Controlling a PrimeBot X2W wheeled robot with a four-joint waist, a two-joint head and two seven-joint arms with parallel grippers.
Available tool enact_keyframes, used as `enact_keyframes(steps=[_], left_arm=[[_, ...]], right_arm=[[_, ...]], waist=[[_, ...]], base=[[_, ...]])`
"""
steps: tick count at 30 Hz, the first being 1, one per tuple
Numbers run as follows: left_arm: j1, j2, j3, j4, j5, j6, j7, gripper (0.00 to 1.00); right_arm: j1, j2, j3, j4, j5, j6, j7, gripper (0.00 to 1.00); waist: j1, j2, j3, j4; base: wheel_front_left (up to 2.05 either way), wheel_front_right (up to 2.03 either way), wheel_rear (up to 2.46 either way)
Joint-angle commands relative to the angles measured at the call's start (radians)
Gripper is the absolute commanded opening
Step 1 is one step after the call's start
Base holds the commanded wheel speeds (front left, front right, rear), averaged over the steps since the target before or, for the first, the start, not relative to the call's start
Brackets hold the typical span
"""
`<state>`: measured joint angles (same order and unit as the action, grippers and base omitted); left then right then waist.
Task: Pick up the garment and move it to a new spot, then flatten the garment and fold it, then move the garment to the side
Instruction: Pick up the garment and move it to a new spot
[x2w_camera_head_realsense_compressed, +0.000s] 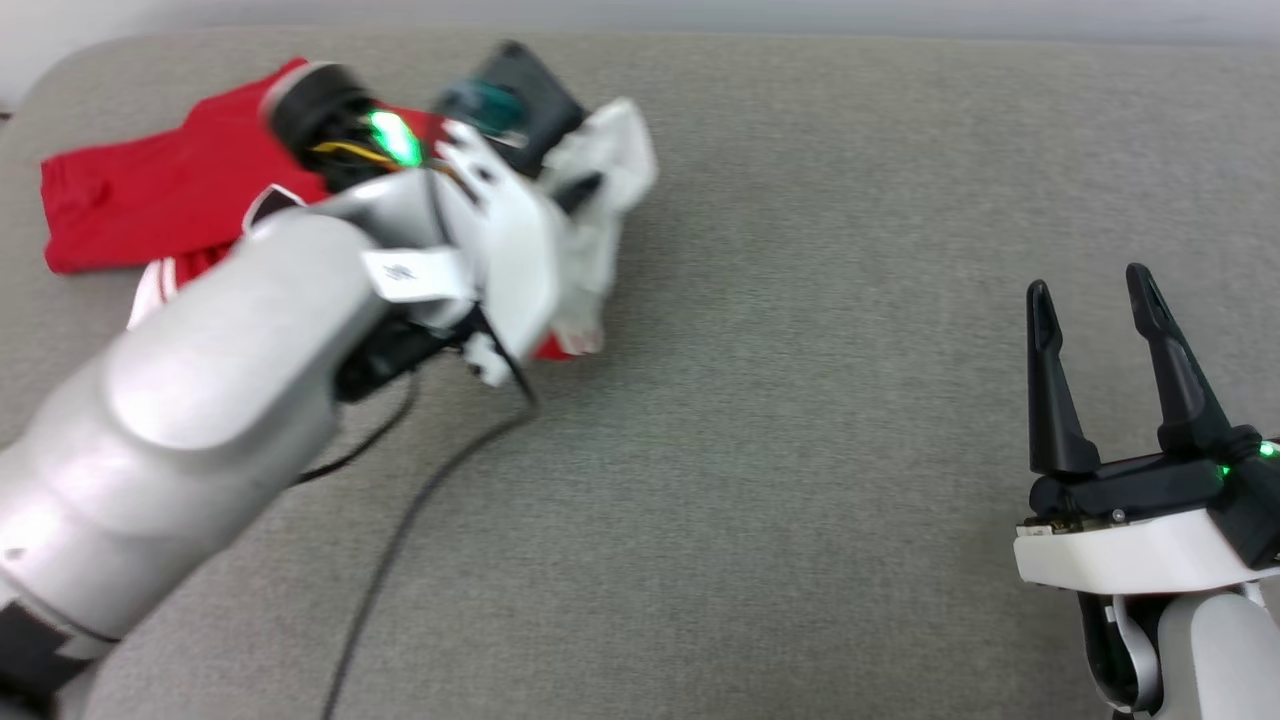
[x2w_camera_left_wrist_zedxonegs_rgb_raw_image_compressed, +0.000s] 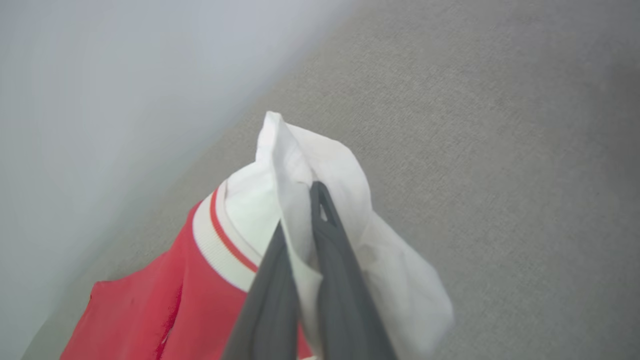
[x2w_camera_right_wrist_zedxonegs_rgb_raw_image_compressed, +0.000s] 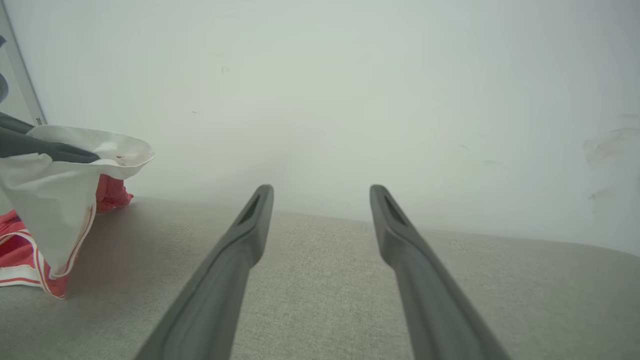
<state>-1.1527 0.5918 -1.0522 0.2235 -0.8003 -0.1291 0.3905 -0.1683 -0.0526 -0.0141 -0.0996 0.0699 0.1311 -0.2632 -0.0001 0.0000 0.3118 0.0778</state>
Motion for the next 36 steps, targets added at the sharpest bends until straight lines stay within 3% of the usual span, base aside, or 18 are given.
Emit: enact_keyframes(steps=[1, 11, 20, 30, 36], left_arm=[[-0.022, -0.028, -0.019, -0.010, 0.004, 0.000, -0.011, 0.00], [-0.136, -0.240, -0.204, -0.038, 0.011, 0.000, -0.087, 0.00], [-0.080, -0.404, -0.228, -0.099, 0.076, 0.000, -0.043, 0.00], [0.125, -0.444, -0.228, 0.026, 0.236, 0.000, 0.035, 0.00], [0.221, -0.460, -0.228, 0.096, 0.272, 0.000, 0.042, 0.00]], right_arm=[[-0.002, 0.004, -0.003, -0.002, 0.006, -0.001, -0.002, 1.00], [-0.014, 0.004, -0.029, -0.006, 0.042, -0.001, -0.002, 1.00], [-0.033, 0.004, -0.058, -0.018, 0.047, -0.001, -0.002, 1.00], [-0.070, 0.004, -0.059, -0.022, 0.049, -0.001, -0.002, 1.00], [-0.076, 0.004, -0.053, -0.016, 0.045, -0.001, -0.002, 1.00]], waist=[[0.0001, 0.0000, 0.001, -0.031], [0.0001, 0.0000, 0.031, -0.138], [0.0001, 0.0000, 0.084, -0.185], [0.0001, 0.0000, 0.140, -0.218], [0.0001, 0.0000, 0.149, -0.221]], base=[[0.00, 0.00, 0.00], [0.00, 0.00, 0.00], [0.00, 0.00, 0.00], [0.00, 0.00, 0.00], [0.00, 0.00, 0.00]])
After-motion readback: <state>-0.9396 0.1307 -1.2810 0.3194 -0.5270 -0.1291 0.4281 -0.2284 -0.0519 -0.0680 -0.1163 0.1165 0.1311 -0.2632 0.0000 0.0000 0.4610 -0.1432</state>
